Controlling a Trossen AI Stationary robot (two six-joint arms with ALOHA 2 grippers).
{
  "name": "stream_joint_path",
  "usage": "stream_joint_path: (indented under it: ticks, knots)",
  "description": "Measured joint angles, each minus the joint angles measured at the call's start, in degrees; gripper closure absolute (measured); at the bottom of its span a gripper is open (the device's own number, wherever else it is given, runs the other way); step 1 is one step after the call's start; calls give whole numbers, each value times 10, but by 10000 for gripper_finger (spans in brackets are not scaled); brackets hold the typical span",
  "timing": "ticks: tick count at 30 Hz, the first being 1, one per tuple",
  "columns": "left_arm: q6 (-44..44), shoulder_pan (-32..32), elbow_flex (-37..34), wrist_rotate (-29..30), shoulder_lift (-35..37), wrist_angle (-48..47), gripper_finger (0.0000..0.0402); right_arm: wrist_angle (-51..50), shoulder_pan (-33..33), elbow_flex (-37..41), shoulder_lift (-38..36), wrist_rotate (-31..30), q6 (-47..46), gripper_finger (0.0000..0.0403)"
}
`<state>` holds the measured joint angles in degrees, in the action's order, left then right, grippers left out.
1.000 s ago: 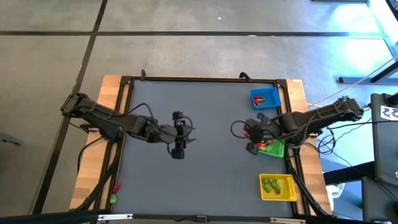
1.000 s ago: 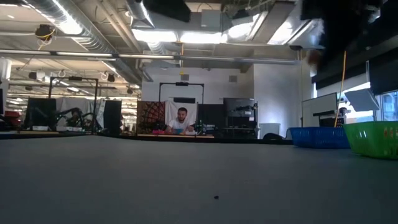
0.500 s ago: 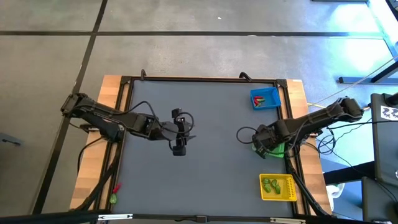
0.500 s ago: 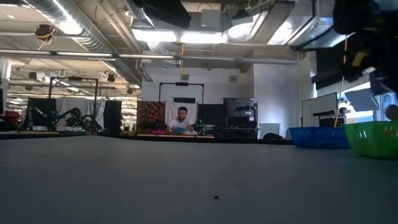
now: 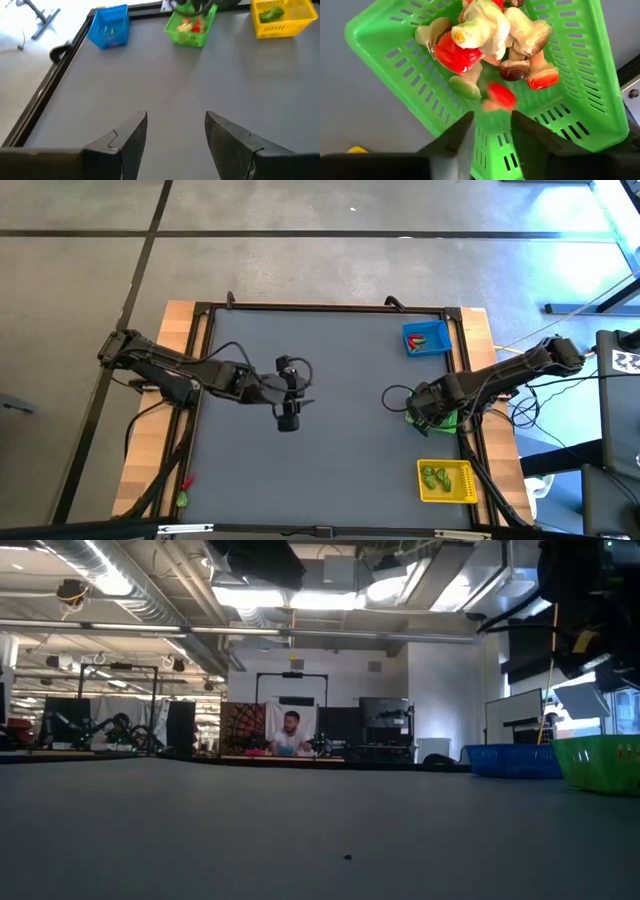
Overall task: Sort produce into baskets
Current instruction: Put the red chili pepper into the blue basket
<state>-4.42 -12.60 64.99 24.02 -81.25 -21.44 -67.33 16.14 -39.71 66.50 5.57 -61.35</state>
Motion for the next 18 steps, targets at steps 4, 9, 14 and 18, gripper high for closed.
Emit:
stream_joint_path:
  ticks: [4,9,14,18]
  knots:
    - [-28,0,0,-3,0,-30,205,-13,0,-29,0,-17,11,233]
    - [-131,3,0,-98,0,-106,205,19,0,-104,0,-125,52,213]
    - [-272,-10,0,-173,0,-225,205,204,0,-129,0,-203,172,214]
    - [-381,-46,0,-202,0,-312,205,391,0,-123,5,-205,296,214]
